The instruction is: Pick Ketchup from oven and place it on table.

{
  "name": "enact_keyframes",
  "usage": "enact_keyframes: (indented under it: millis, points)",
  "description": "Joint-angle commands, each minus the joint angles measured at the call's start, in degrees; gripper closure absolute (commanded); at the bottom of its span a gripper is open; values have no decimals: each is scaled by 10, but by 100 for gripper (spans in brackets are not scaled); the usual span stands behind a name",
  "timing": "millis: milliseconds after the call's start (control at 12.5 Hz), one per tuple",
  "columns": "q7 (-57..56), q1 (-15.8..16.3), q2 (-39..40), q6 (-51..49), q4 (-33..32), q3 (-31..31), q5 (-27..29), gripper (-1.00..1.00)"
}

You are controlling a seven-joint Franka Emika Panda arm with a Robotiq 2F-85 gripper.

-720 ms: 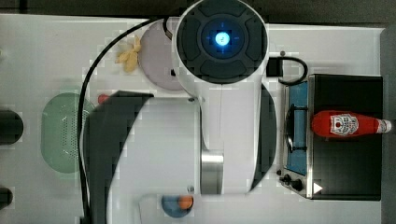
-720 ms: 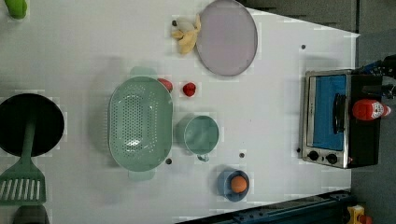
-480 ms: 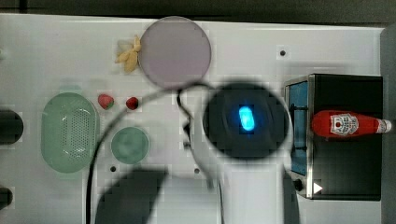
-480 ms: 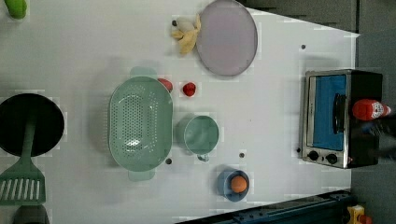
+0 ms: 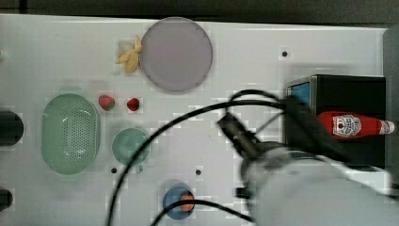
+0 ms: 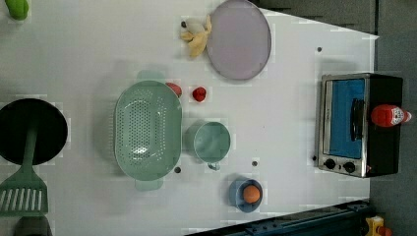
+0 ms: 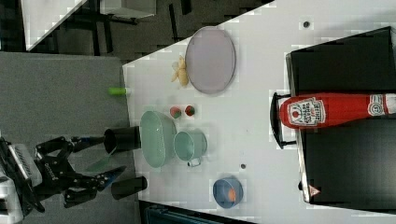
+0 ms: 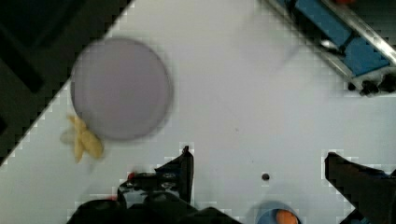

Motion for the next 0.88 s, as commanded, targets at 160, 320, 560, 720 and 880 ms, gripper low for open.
enact_keyframes:
  millis: [160, 320, 560, 720, 880]
  points:
    - [16, -33, 61, 43, -22, -65, 1, -100]
    - [14, -38, 87, 84, -21, -107, 1, -100]
    - [12, -41, 132, 129, -19, -163, 1, -100]
    - [12, -41, 168, 171, -15, -195, 1, -100]
    - [12, -42, 210, 209, -9, -223, 1, -100]
